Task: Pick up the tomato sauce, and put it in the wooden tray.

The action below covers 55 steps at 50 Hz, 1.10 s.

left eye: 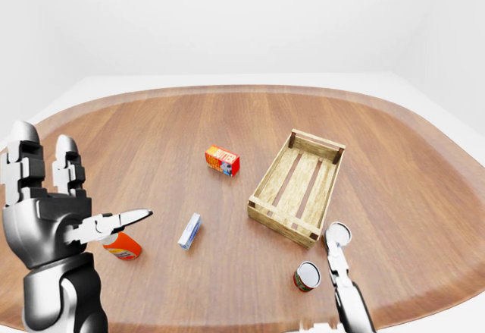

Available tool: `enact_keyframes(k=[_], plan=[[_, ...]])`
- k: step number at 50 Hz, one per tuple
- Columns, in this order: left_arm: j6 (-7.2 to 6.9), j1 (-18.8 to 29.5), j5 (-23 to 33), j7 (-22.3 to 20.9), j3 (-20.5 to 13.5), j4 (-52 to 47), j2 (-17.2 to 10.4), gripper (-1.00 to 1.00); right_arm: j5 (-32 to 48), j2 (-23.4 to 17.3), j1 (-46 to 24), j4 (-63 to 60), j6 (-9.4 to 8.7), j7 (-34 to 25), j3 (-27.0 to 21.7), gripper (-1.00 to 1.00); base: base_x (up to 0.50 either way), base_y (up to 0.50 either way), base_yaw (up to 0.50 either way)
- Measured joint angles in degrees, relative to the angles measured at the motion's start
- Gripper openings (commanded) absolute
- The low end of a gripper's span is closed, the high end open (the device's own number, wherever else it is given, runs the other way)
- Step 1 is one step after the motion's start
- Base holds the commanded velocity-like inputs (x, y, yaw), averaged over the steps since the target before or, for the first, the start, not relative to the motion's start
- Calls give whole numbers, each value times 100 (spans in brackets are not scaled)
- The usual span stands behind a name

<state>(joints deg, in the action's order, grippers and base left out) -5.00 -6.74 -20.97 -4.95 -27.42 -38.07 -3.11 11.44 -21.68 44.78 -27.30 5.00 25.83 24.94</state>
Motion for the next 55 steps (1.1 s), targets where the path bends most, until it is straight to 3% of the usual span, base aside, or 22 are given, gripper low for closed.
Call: enact_keyframes(k=[21, 55], plan=[[0, -18, 20, -23, 9, -24, 17, 98, -84, -51, -116, 197, 0, 76, 72, 100, 0, 0, 0], [0, -19, 65, -34, 38, -21, 27, 98, -185, 464, -296, 783, 0, -494, -447, 100, 0, 0, 0]])
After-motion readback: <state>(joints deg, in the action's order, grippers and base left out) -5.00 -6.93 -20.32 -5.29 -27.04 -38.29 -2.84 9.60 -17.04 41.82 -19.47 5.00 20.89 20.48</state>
